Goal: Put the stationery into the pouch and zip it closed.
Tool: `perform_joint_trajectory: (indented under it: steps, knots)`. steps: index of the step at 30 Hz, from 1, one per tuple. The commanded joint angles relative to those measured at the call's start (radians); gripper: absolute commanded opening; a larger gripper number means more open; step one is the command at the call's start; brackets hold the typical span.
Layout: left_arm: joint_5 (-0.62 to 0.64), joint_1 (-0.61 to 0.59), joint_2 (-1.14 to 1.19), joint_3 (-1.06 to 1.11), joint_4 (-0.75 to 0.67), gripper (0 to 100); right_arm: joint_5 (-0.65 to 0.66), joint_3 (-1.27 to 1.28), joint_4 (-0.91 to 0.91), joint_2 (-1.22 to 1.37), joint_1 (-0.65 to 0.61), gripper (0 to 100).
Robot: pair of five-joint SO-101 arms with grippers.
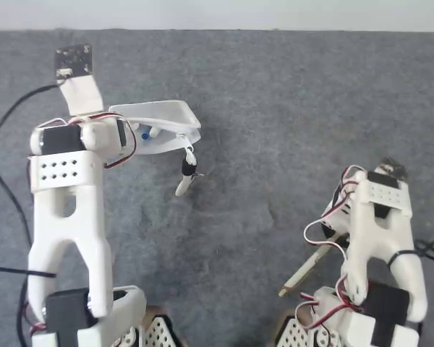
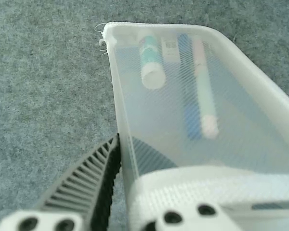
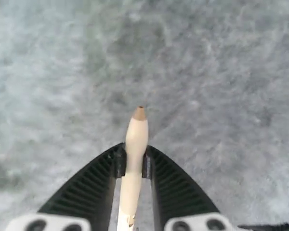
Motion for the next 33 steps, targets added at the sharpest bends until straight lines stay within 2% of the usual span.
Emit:
perform_joint_trajectory:
  steps: [1,9,18,27,33]
  knots:
    - [0.020,-0.005,-0.043,-0.002,-0.015,1,-0.003,-0.092,0.074,-0.008,-0.028,0.6]
    - [0.020,-0.003,-0.043,-0.002,-0.017,1,-0.003,-0.138,0.189,-0.053,-0.065,0.6]
    - [0.020,-0.002,-0.043,-0.002,-0.017,1,-0.009,-0.135,0.232,-0.447,-0.084,0.6]
    - [0.020,-0.002,-0.043,-0.002,-0.017,1,-0.011,-0.152,0.211,-0.693,-0.282,0.6]
    - [0.020,-0.002,-0.043,-0.002,-0.015,1,-0.011,-0.153,0.096,-0.805,-0.384,0.6]
